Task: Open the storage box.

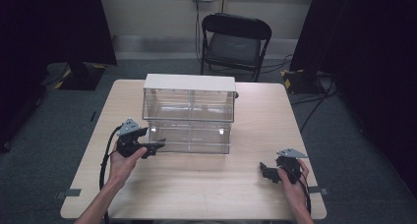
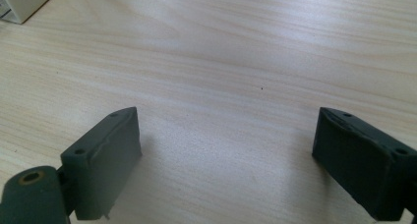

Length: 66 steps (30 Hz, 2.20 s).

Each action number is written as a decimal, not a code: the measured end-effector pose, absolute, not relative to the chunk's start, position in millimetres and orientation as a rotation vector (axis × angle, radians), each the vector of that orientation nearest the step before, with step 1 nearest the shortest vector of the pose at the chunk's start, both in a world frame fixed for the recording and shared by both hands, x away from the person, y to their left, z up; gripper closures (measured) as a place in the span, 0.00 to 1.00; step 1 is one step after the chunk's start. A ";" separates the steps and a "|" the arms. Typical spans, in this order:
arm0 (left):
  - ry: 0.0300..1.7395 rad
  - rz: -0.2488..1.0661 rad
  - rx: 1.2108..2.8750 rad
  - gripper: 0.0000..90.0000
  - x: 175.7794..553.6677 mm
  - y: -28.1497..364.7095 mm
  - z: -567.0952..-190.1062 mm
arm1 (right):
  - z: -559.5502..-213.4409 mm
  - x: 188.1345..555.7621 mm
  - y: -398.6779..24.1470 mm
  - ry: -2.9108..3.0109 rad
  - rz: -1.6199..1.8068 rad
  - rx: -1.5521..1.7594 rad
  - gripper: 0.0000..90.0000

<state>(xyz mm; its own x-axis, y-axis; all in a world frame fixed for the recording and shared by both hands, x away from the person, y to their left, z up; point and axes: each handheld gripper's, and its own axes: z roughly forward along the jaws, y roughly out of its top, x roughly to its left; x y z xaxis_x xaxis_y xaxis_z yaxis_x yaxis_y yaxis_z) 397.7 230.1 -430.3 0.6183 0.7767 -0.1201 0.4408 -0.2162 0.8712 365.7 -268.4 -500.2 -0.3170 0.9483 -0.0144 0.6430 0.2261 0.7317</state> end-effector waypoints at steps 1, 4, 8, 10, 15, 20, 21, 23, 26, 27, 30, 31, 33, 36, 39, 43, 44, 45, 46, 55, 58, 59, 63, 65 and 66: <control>0.974 0.431 1.855 0.18 398.7 229.6 -429.6 | -500.3 365.7 -268.4 2.043 0.876 1.461 0.11; 0.976 0.432 1.844 0.17 400.2 228.8 -426.2 | -500.3 365.7 -268.4 2.043 0.876 1.461 0.11; 0.970 0.434 1.840 0.18 400.8 229.8 -423.8 | -500.2 365.7 -268.4 2.043 0.876 1.461 0.11; 0.969 0.434 1.840 0.18 400.9 229.8 -423.4 | -500.2 365.7 -268.4 2.043 0.876 1.461 0.11; 0.966 0.439 1.841 0.18 401.4 229.0 -421.9 | -500.3 365.7 -268.4 2.043 0.876 1.461 0.11; 0.963 0.435 1.836 0.18 401.7 229.4 -422.3 | -500.2 365.7 -268.4 2.043 0.876 1.461 0.11; 0.964 0.435 1.835 0.18 401.8 229.3 -422.3 | -500.2 365.7 -268.4 2.043 0.876 1.461 0.11; 0.965 0.437 1.835 0.18 402.0 229.6 -422.2 | -500.2 365.7 -268.4 2.043 0.876 1.461 0.11; 0.969 0.432 1.830 0.18 401.9 229.8 -422.3 | -500.3 365.7 -268.4 2.043 0.876 1.461 0.11; 0.969 0.433 1.829 0.18 401.9 229.8 -422.3 | -500.3 365.7 -268.4 2.043 0.876 1.461 0.11; 0.973 0.440 1.825 0.18 401.4 229.7 -422.0 | -500.2 365.7 -268.4 2.043 0.876 1.461 0.11; 0.972 0.450 1.823 0.18 401.1 230.1 -421.5 | -500.2 365.7 -268.4 2.043 0.876 1.461 0.11; 0.978 0.461 1.815 0.18 400.9 231.8 -420.1 | -500.3 365.7 -268.4 2.043 0.876 1.461 0.11; 0.983 0.467 1.804 0.18 401.4 233.1 -419.8 | -500.3 365.7 -268.4 2.043 0.876 1.461 0.11; 0.982 0.464 1.811 0.18 401.7 233.1 -420.1 | -500.3 365.7 -268.4 2.043 0.876 1.461 0.11; 0.992 0.460 1.788 0.18 403.1 231.9 -419.9 | -500.2 365.7 -268.4 2.043 0.876 1.461 0.11; 0.990 0.462 1.788 0.17 403.6 231.7 -420.3 | -500.3 365.7 -268.4 2.043 0.876 1.461 0.11; 0.993 0.459 1.787 0.17 403.9 231.8 -420.4 | -500.2 365.7 -268.4 2.043 0.876 1.461 0.11; 0.993 0.457 1.786 0.18 404.1 232.0 -420.6 | -500.2 365.7 -268.4 2.043 0.876 1.461 0.11; 0.987 0.463 1.795 0.17 404.5 232.0 -420.8 | -500.3 365.7 -268.4 2.043 0.876 1.461 0.11; 0.993 0.459 1.786 0.17 404.3 231.7 -420.1 | -500.2 365.7 -268.4 2.043 0.876 1.461 0.11; 0.995 0.458 1.781 0.17 403.7 231.2 -419.7 | -500.2 365.7 -268.4 2.043 0.876 1.461 0.11; 0.992 0.471 1.782 0.17 403.3 230.7 -418.2 | -500.3 365.7 -268.4 2.043 0.876 1.461 0.11; 0.993 0.471 1.793 0.17 404.0 230.6 -417.1 | -500.3 365.7 -268.4 2.043 0.876 1.461 0.11; 0.995 0.471 1.792 0.17 404.2 230.5 -416.0 | -500.3 365.7 -268.4 2.043 0.876 1.461 0.11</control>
<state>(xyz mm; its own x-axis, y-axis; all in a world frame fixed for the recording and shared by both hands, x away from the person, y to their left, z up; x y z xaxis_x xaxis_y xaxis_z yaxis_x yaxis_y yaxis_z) 404.2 230.5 -416.0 0.5873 0.8004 -0.1200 0.4146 -0.1702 0.8940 365.7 -268.4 -500.3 -0.3172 0.9482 -0.0146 0.6429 0.2264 0.7317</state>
